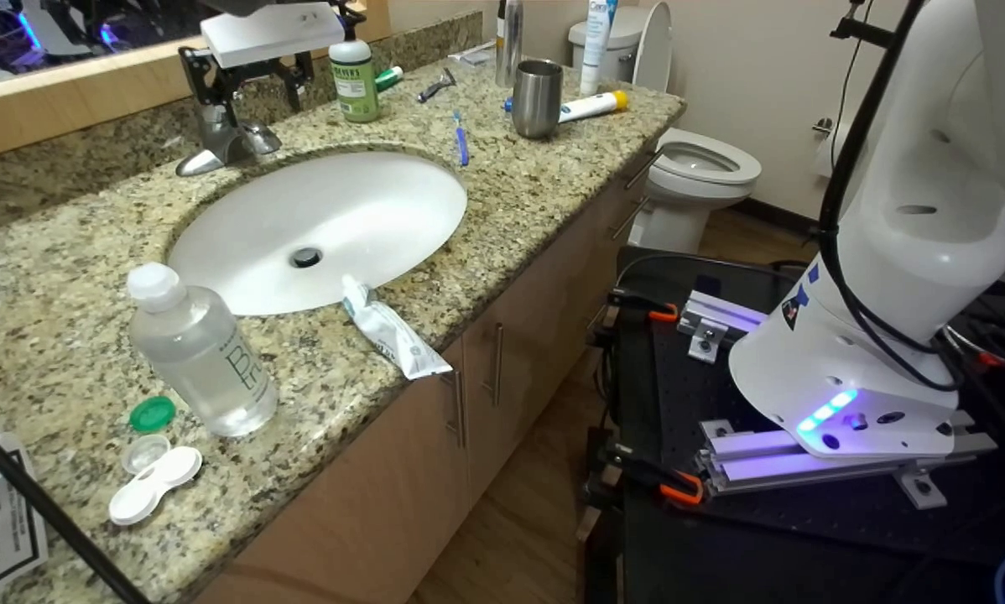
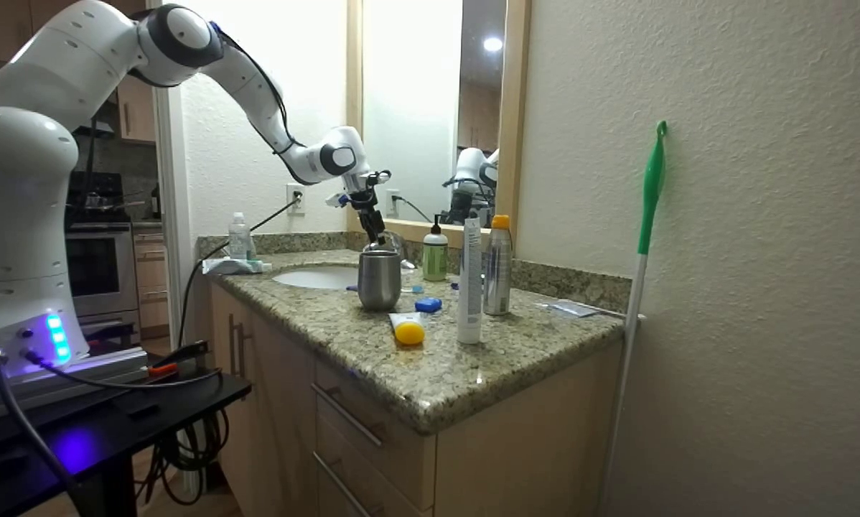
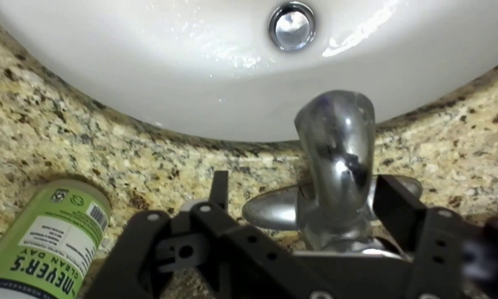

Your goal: Open the tap

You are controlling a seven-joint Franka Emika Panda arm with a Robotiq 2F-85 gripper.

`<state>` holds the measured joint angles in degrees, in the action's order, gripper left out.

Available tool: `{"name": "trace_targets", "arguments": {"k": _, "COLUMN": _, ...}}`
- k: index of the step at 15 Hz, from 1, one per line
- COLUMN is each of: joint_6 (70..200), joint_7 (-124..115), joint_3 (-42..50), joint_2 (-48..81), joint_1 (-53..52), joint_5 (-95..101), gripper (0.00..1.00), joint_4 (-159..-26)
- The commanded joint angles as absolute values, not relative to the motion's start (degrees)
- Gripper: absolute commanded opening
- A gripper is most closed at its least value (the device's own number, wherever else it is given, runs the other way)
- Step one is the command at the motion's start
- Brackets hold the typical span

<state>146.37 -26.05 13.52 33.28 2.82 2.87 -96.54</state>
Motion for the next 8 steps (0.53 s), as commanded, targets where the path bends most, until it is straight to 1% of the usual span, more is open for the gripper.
{"name": "trace_targets", "arguments": {"k": 1, "joint_6": 143.05, "joint_7": -23.92, "joint_3": 12.53, "joint_2": 33.49, "joint_1": 4.02, "joint_5": 0.74, "gripper": 0.6, "joint_4": -95.03}}
{"name": "trace_targets", "arguments": {"k": 7, "joint_6": 148.48, "joint_7": -26.22, "joint_3": 15.15, "joint_2": 32.26, "joint_1": 1.52, "joint_5": 3.81, "gripper": 0.19, "joint_4": -95.74}}
{"name": "trace_targets", "arguments": {"k": 8, "joint_6": 149.09, "joint_7": -26.57, "joint_3": 15.72, "joint_2": 32.37, "joint_1": 1.07, "joint_5": 4.52, "gripper": 0.1, "joint_4": -95.72}}
